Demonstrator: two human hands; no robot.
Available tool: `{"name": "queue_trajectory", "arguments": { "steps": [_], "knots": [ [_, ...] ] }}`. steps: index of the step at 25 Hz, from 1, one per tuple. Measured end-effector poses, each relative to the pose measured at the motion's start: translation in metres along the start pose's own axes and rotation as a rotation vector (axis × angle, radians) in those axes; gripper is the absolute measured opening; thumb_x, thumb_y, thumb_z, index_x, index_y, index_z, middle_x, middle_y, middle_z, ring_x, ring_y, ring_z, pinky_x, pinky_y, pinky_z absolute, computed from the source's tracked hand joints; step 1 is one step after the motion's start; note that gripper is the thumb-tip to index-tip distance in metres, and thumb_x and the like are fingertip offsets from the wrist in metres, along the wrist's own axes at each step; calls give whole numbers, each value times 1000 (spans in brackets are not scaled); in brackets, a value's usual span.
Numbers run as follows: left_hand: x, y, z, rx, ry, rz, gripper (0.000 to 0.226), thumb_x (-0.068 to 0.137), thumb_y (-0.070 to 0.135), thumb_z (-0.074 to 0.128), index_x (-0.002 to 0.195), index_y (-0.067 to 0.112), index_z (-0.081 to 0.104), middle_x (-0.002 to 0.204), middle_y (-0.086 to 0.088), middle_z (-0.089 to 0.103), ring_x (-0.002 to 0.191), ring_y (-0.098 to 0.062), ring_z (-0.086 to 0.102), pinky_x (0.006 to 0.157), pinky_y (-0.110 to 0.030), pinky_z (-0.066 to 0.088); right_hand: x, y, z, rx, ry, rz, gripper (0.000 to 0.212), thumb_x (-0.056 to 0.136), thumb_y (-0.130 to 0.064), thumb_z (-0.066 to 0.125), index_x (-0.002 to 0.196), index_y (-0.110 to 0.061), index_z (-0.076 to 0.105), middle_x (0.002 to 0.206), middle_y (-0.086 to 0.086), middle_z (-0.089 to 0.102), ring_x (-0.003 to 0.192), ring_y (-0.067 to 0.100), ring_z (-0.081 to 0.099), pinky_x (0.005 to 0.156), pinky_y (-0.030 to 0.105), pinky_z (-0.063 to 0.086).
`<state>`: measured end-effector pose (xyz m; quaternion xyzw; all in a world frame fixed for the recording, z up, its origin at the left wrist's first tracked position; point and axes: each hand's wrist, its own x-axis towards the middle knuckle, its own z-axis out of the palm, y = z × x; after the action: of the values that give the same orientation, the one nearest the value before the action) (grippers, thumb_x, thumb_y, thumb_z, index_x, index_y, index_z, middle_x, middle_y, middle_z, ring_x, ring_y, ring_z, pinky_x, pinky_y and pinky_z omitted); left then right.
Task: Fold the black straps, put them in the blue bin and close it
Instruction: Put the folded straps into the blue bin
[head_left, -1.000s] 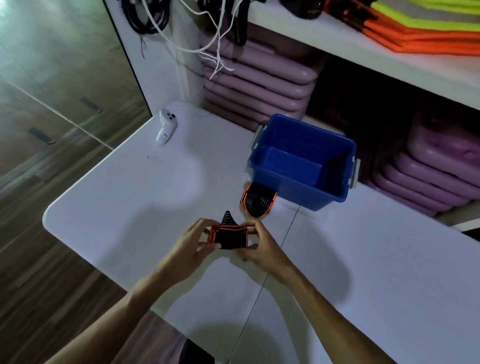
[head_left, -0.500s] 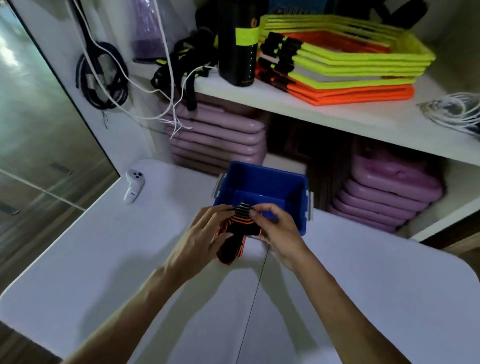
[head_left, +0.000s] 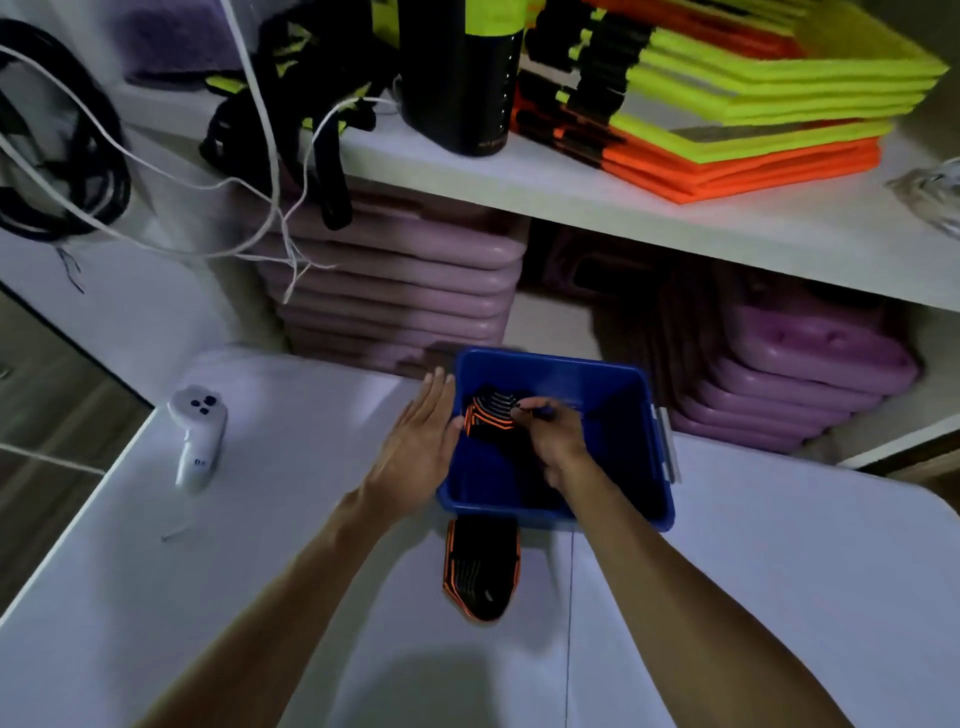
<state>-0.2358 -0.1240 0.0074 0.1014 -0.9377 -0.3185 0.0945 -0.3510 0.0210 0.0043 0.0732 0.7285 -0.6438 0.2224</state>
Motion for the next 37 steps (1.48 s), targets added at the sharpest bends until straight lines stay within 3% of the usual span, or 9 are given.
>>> {"name": "queue_trajectory", "arguments": {
  "steps": [5,8,14,19,23,26,28,33,37],
  "knots": [
    [1,-4,2,-135,-14,27,83,91,62,12,148,3,21,158,-12,19,146,-17,11,114,-7,-1,25,19,13,-6,71,11,29,84,12,64,75,-15,60,84,14,66,81,29,63,73,33,55],
    [2,-3,2,-146,-27,25,79,88,55,17,149,4,20,159,-10,17,145,-12,9,115,-11,1,30,22,13,-131,104,18,19,82,-3,73,82,-18,62,89,7,69,94,31,67,90,44,55],
    [-1,2,0,-69,-31,40,78,88,52,14,149,4,19,159,-12,18,148,-20,14,116,-19,7,-35,-21,-11,-196,46,-124,39,91,-31,68,125,-19,54,112,1,62,90,9,62,64,9,49],
    [0,2,-2,-29,-46,6,64,95,38,26,149,3,20,159,-12,18,147,-21,17,116,-20,9,-141,-5,-44,-175,89,-417,8,96,-25,60,96,-19,65,83,0,67,66,9,59,60,18,46],
    [0,6,-2,5,-38,10,55,101,28,32,149,3,20,158,-13,19,147,-22,19,116,-21,11,-171,65,-53,-364,50,-171,18,93,-30,64,79,-19,64,63,-2,63,59,4,57,57,20,40],
    [-1,6,-3,13,-46,-1,54,101,22,35,149,4,20,159,-13,19,146,-23,21,117,-25,14,-148,94,-41,-499,9,37,48,85,-57,62,108,-14,63,90,-5,65,91,14,66,72,23,48],
    [-1,7,-5,36,-42,6,54,101,22,37,149,2,20,158,-15,21,146,-25,23,117,-27,16,-133,96,-26,-495,21,101,62,77,-66,58,107,-12,61,102,1,63,103,22,62,80,34,54],
    [-2,14,-11,95,-67,22,55,101,19,37,149,0,18,157,-18,20,146,-27,21,116,-25,13,-119,93,-10,-520,78,191,55,74,-47,68,113,-11,56,112,6,57,110,27,52,89,36,47],
    [-1,13,-11,85,-82,12,56,101,22,35,150,2,16,159,-16,17,147,-25,19,119,-31,16,-138,81,-11,-243,-48,159,42,78,-26,76,109,-14,49,98,-3,61,91,13,62,73,24,52]
  ]
}}
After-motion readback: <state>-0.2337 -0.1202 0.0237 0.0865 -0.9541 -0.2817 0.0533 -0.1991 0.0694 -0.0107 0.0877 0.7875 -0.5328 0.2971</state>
